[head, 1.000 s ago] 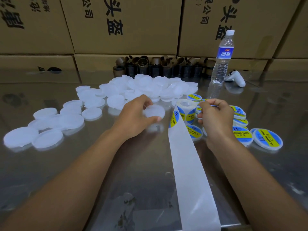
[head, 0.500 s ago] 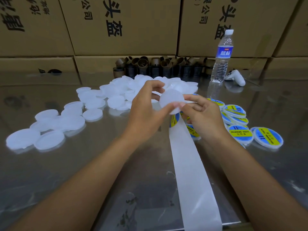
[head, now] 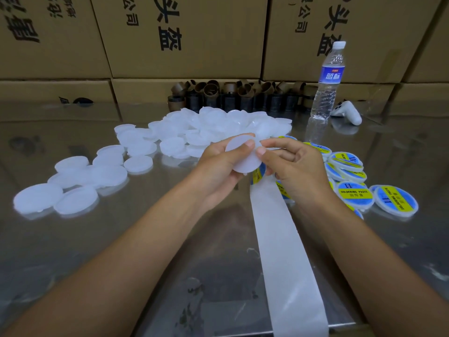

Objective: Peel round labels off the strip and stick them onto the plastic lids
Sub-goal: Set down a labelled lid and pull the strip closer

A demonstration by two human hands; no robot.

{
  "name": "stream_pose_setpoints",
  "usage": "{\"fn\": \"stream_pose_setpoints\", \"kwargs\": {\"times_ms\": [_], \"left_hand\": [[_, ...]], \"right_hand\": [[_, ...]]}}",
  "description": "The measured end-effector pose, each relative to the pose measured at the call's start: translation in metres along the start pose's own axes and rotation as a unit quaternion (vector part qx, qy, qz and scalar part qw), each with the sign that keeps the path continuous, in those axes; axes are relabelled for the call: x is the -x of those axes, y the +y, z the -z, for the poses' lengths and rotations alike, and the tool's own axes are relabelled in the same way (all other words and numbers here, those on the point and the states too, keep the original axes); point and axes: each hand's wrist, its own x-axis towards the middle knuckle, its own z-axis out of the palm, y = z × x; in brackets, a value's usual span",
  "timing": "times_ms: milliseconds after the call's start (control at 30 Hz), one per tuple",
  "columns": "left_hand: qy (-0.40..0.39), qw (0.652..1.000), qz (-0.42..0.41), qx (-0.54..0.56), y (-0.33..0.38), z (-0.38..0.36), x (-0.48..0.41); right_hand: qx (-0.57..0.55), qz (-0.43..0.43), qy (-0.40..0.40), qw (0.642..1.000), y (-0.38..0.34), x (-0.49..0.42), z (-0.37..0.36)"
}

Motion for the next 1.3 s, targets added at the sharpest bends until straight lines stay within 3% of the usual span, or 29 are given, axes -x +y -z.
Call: {"fn": "stream_pose_setpoints", "kwargs": {"times_ms": [67,167,267,400,767,1133,1300], "left_hand": [[0.011,1.0,-0.006,0.019,0.002,-0.002,0.0],[0.033,0.999,-0.009,0.034,0.004,0.001,-0.002],[0.038,0.999,-0.002,0.038,0.004,0.003,-0.002],[0.055,0.997,0.0,0.046,0.002,0.003,-0.005],[0.062,0.998,0.005,0.031,0.001,0.008,-0.003],[0.072,0.994,0.037,-0.07,-0.004,0.01,-0.004],[0.01,0.988,0.084,-0.127,-0.004,0.004,0.001]], "right_hand": [[0.009,0.014,0.053,0.998,0.003,-0.002,0.0],[0.115,0.043,0.142,0.982,0.012,-0.006,0.004],[0.239,0.043,0.119,0.963,0.019,-0.006,0.005],[0.294,0.024,0.06,0.954,0.021,-0.004,0.003],[0.106,-0.022,0.114,0.988,0.015,-0.01,0.008],[-0.037,-0.075,0.271,0.959,0.001,-0.012,0.017],[-0.061,-0.115,0.236,0.963,-0.003,-0.009,0.014]]}}
